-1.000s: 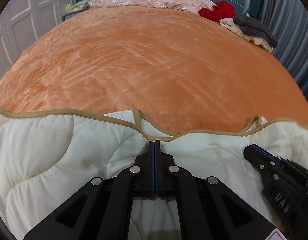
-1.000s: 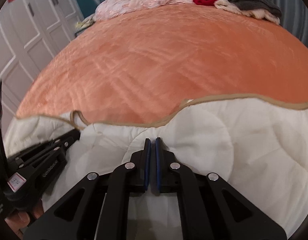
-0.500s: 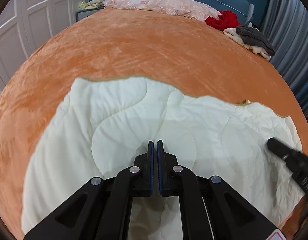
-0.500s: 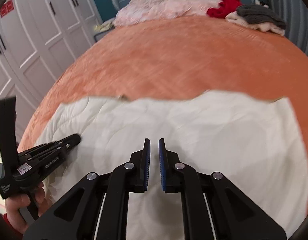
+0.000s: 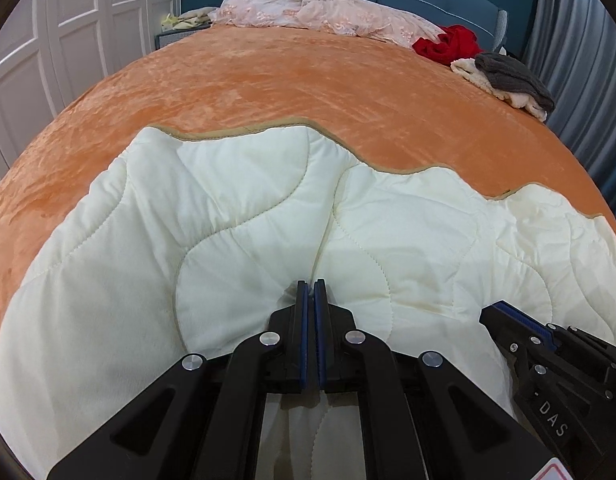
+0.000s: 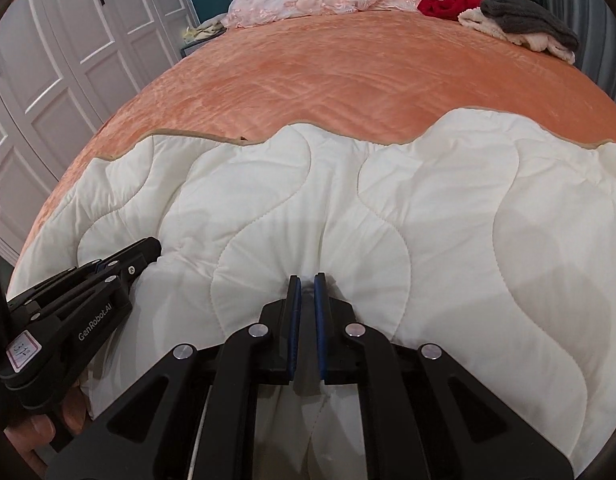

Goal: Fold large clothes

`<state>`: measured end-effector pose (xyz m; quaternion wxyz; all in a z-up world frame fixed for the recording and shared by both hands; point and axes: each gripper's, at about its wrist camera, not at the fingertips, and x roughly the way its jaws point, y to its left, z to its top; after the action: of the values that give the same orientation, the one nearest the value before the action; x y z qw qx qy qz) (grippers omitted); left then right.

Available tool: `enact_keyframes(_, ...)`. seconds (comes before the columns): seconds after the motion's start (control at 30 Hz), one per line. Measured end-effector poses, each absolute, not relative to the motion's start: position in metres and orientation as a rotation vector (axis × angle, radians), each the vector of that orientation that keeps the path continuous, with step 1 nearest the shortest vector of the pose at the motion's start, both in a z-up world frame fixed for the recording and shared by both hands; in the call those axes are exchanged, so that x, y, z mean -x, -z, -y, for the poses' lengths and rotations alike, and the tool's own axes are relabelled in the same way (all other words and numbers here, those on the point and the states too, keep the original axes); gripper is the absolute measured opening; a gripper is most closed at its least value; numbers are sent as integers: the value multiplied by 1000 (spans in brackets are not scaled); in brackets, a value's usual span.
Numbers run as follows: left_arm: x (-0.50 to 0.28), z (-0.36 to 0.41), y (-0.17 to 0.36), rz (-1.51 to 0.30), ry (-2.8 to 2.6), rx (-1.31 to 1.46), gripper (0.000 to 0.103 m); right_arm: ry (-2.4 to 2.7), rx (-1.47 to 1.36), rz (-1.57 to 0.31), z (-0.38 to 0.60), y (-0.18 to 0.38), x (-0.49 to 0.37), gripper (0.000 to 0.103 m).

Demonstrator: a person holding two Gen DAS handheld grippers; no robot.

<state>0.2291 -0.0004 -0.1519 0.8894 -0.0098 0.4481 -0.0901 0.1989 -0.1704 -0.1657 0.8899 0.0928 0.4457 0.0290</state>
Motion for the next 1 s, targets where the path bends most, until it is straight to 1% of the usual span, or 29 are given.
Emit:
enact_keyframes(0.23, -230, 3, 155, -918, 176, 7, 4, -56, -194, -926, 169, 167, -198, 4)
enact_keyframes(0.33, -229, 2, 152, -929, 181, 8, 4, -56, -246, -954, 175, 153, -193, 5)
enact_keyframes(0.47, -214, -12, 136, -962, 211, 66, 5, -75, -274, -973, 177, 135, -153, 5)
enact_keyframes(0.6, -176, -34, 121, -988, 230, 137, 6, -96, -268, -1005, 171, 135, -111, 5)
enact_keyframes(0.67, -157, -44, 115, -1003, 236, 167, 10, -100, -251, -1017, 166, 138, -99, 5)
enact_keyframes(0.7, -147, -50, 113, -1008, 234, 183, 16, -95, -234, -1016, 163, 139, -94, 5)
enact_keyframes(0.73, -135, -59, 110, -1018, 228, 214, 25, -93, -225, -1016, 162, 140, -92, 5)
enact_keyframes(0.77, -124, -68, 107, -1026, 216, 245, 31, -88, -218, -1018, 161, 142, -89, 5)
enact_keyframes(0.8, -113, -78, 106, -1030, 191, 281, 42, -83, -219, -1020, 160, 143, -88, 5)
enact_keyframes(0.83, -105, -85, 105, -1032, 175, 303, 48, -78, -218, -1024, 160, 144, -88, 5)
enact_keyframes(0.93, -88, -106, 109, -1051, 126, 338, 56, -71, -211, -1032, 159, 147, -91, 5)
enact_keyframes(1.0, -89, -117, 116, -1061, 80, 340, 57, -65, -213, -1033, 159, 150, -93, 5)
